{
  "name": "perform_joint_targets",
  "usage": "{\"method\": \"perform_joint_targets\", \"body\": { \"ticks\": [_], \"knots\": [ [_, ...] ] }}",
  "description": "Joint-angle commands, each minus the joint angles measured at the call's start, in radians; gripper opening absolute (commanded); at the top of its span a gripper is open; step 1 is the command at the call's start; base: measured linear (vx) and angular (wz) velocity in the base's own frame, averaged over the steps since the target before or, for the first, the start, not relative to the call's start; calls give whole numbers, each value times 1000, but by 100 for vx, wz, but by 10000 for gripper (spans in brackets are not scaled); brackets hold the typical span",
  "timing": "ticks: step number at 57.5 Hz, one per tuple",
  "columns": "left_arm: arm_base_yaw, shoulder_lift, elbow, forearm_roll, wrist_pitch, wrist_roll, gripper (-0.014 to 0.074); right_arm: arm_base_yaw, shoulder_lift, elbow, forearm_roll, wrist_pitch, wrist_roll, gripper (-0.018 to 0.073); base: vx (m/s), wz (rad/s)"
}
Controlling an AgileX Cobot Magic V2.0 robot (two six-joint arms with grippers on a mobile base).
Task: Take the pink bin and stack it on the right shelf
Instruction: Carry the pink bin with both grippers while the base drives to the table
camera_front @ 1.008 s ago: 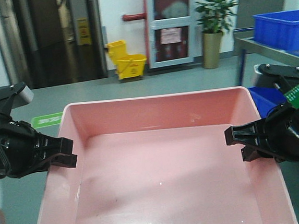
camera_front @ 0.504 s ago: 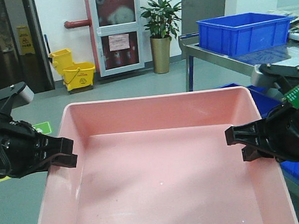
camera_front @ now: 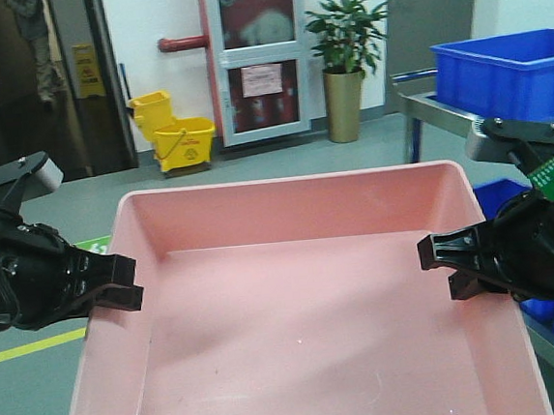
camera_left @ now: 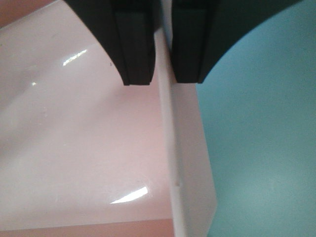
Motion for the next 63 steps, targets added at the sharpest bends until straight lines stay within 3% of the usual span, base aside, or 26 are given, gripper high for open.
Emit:
{"method": "perform_joint_targets", "body": {
  "ticks": [1,32,63],
  "knots": [
    [1,-39,-28,-30,-48,11,-1,-3,-36,-39,9,-90,-6,-9,49,32],
    [1,-39,-28,-30,-48,11,-1,-3,-34,-39,9,-92,-6,-9,47,8],
    [1,-39,-28,-29,-48,12,-1,-3,-34,-39,9,-92,-6,-9,38,-67]
  ]
}}
